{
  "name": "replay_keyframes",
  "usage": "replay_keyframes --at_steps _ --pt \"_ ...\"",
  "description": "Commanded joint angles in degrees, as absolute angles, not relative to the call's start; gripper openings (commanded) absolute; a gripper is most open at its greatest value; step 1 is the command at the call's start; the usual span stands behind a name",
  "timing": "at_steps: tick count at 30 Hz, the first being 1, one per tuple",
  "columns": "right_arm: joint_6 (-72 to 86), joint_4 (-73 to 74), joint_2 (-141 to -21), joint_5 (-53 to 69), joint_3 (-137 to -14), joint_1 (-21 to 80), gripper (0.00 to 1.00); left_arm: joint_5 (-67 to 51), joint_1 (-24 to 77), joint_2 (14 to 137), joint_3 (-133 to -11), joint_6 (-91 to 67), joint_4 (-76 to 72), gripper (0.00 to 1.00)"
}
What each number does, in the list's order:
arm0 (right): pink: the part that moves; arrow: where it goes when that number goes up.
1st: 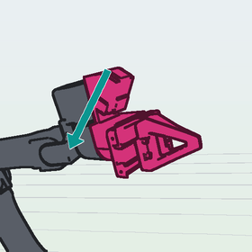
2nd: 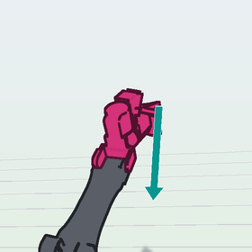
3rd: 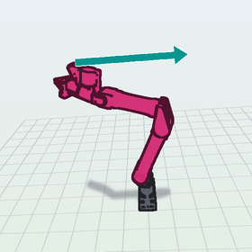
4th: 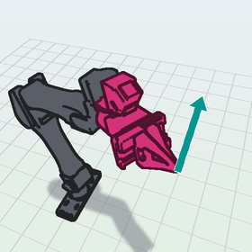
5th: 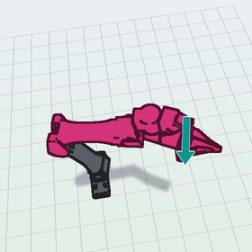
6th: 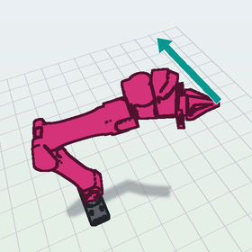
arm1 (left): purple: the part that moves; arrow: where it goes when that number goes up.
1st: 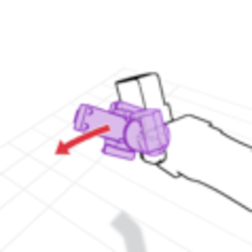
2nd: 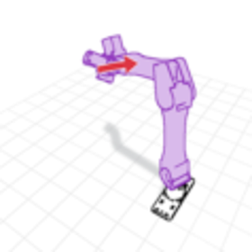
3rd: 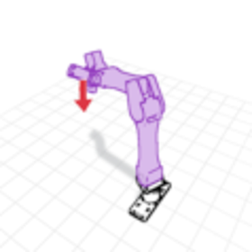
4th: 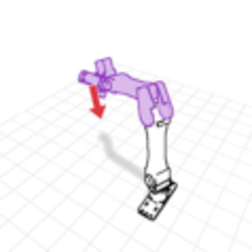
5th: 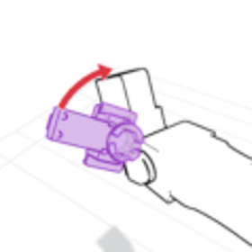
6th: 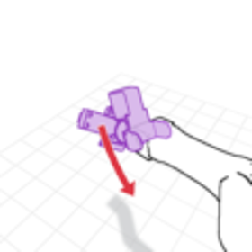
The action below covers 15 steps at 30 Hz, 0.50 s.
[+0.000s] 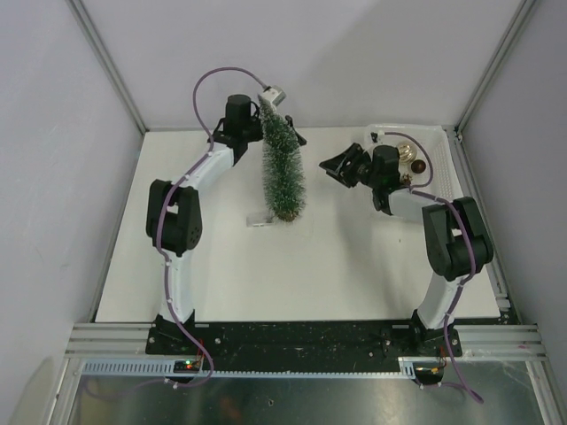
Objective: Decorate the small christmas tree
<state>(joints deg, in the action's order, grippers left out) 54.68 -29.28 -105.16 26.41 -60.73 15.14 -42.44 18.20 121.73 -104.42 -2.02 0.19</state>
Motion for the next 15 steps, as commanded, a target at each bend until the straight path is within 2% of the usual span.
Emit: replay_keyframes --at_steps 1,9,15 --pt "52.0 -31.2 -99.9 26.7 -60.6 15.3 0.53 -27.0 18.2 118.6 -103.8 0.6 -0.4 1.0" --pt "51.6 -31.5 -98.8 26.5 -60.5 15.4 0.53 -27.7 17.9 113.1 -97.3 6.7 4.5 1.0" --pt "51.4 -31.3 -97.3 25.9 -60.5 14.9 0.53 -17.3 17.3 108.8 -87.1 13.5 7.1 1.0"
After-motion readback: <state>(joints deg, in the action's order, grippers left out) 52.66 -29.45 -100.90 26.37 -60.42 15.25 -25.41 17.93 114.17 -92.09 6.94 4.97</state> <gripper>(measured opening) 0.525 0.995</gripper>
